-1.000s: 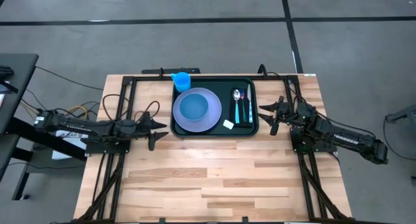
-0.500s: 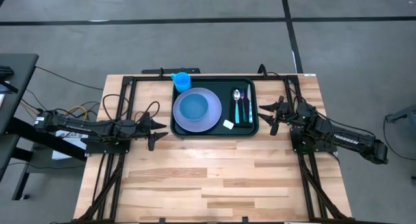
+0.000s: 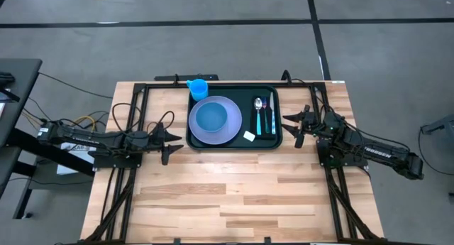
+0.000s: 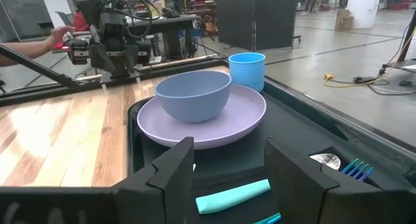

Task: Set up tray
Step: Return to Home Position

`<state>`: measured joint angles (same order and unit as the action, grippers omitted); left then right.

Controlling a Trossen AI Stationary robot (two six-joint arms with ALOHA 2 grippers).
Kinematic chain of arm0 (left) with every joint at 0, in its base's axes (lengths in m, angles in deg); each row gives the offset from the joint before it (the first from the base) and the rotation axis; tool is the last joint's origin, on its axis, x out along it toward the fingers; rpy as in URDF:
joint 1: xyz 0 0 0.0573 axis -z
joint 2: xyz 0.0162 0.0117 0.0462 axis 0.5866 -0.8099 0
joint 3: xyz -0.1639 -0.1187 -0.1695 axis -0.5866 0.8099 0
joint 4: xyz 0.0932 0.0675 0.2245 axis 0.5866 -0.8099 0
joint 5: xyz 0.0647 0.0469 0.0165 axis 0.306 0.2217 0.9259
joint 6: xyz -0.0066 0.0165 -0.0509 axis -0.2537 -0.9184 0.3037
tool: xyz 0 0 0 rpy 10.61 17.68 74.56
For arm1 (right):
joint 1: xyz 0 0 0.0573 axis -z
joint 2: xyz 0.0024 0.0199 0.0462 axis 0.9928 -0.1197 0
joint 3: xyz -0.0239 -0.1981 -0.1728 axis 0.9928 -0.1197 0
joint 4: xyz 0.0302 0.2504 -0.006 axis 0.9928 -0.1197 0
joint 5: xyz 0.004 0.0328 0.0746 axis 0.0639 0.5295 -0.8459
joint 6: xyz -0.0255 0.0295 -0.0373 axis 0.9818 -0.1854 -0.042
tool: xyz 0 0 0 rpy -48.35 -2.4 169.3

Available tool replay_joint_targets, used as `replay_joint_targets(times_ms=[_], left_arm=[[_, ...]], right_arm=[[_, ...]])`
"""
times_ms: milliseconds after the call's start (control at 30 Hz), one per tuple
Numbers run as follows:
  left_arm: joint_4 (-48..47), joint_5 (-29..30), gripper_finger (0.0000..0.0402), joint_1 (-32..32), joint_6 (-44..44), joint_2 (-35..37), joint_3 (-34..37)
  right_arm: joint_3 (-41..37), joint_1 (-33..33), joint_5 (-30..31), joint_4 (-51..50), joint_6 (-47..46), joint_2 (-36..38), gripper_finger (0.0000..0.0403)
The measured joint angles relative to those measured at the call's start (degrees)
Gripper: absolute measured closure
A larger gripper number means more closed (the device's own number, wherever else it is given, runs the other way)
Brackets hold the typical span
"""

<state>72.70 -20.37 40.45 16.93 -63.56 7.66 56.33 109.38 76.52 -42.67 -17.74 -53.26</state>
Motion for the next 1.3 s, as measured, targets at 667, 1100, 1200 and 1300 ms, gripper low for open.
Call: replay_joint_targets(times_ms=[667,1100,1200,1300], left_arm=[[-0.18,0.07,0.0223,0.00,0.00,0.00,0.00],[-0.18,0.07,0.0223,0.00,0.00,0.00,0.00],[-0.18,0.09,0.0223,-0.02,0.00,0.00,0.00],[-0.18,0.07,0.0223,-0.02,0.00,0.00,0.00]], right_arm=[[0.00,0.00,0.00,0.00,0.00,0.00,0.0227],[0.00,0.02,0.00,0.00,0.00,0.00,0.0223],[0.00,0.00,0.00,0.00,0.00,0.00,0.0225],[0.00,0.00,0.00,0.00,0.00,0.00,0.0225]])
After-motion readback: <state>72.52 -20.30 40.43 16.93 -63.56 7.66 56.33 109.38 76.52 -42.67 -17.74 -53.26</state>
